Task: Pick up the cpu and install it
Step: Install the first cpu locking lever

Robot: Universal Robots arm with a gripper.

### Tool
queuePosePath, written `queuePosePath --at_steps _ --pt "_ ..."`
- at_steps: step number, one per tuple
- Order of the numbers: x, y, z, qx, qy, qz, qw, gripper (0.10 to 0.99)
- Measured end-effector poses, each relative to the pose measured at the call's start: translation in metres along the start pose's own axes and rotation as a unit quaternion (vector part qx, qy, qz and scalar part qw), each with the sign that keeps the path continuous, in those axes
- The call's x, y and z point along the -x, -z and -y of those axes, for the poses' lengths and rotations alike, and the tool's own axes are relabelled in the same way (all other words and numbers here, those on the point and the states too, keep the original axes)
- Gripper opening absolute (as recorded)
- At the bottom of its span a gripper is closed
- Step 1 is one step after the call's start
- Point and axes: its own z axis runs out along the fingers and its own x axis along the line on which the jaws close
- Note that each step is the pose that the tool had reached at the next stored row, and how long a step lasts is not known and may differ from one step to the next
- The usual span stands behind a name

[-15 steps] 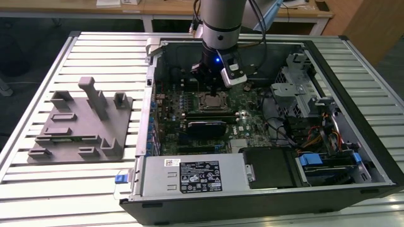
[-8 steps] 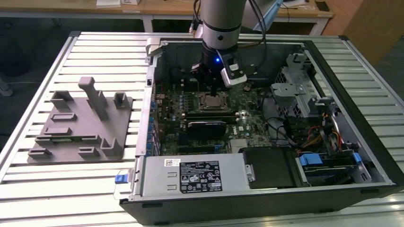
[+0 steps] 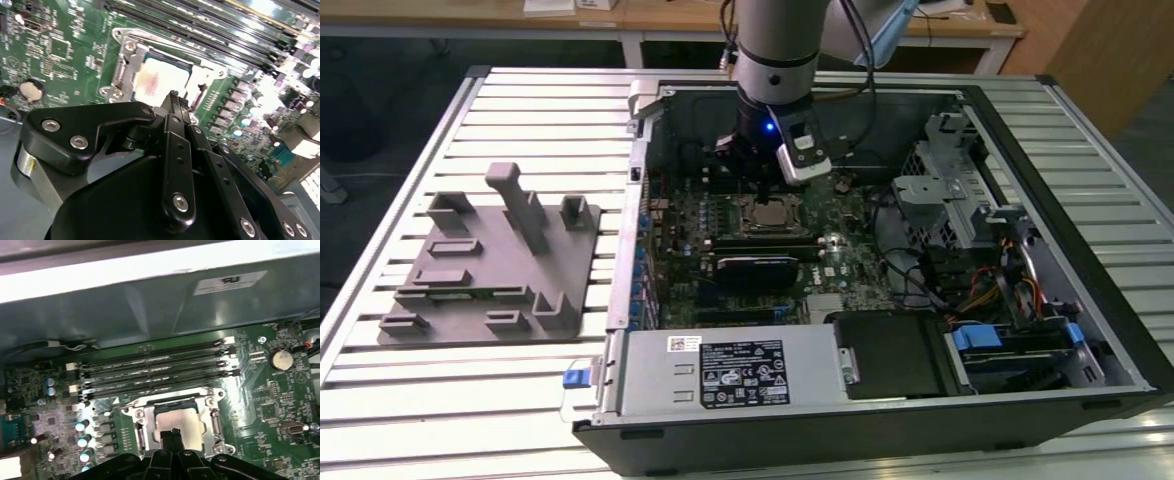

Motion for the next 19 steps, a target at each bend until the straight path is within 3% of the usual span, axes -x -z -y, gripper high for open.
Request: queuePosePath --at_steps 15,19 --pt "-0.0418 0.0009 0.008 0.0001 0.0 0.0006 1.0 0.106" --pt "-0.0456 0.0012 0.0087 0.0036 0.0 0.0 1.0 0.106"
